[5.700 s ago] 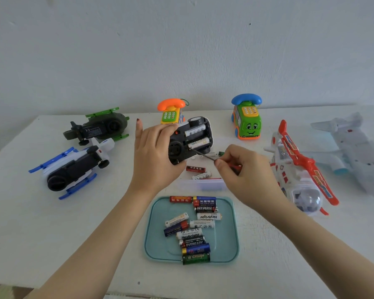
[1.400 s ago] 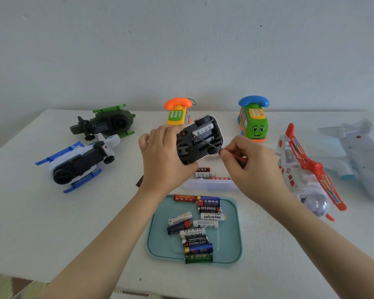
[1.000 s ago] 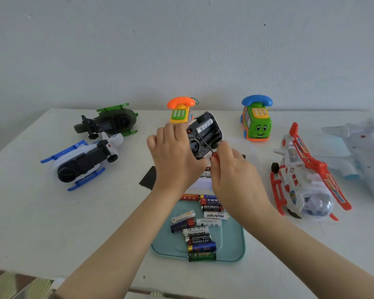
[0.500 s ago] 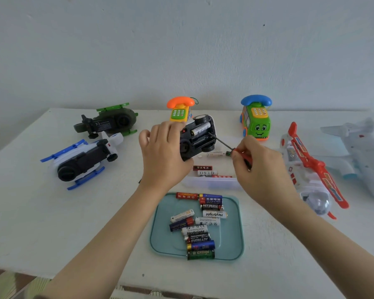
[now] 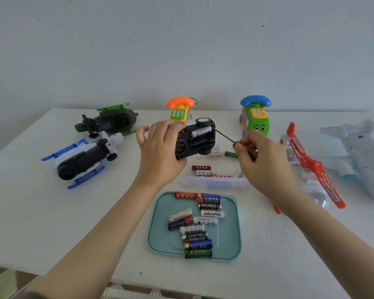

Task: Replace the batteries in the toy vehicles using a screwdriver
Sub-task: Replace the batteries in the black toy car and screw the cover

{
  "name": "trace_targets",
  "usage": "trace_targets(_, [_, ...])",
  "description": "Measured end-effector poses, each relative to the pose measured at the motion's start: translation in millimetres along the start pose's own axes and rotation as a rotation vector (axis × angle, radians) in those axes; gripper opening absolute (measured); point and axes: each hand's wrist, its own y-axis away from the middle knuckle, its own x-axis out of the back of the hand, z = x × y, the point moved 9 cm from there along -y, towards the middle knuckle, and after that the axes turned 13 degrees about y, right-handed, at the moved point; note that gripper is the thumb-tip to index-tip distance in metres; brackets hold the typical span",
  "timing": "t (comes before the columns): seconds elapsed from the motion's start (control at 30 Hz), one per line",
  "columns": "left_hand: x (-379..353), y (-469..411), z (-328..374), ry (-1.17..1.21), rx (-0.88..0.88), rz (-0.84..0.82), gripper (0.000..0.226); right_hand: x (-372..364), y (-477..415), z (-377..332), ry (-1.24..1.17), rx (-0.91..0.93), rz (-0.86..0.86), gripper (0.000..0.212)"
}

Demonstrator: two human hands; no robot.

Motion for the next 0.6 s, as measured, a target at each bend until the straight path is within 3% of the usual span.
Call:
trace_targets(0.37, [-5.3,-3.2,3.9,-0.050,-0.021,-0.018,0.067,-19.1,10.2,4.8,-0.092,0.010,-0.184,0.014])
trace_targets(0.6, [-7.3,-5.0,8.2,-0.115,-0.023,0.008,0.065,-19.5,11.8,12.5,-0.077,-0.029,-0.157,0.014])
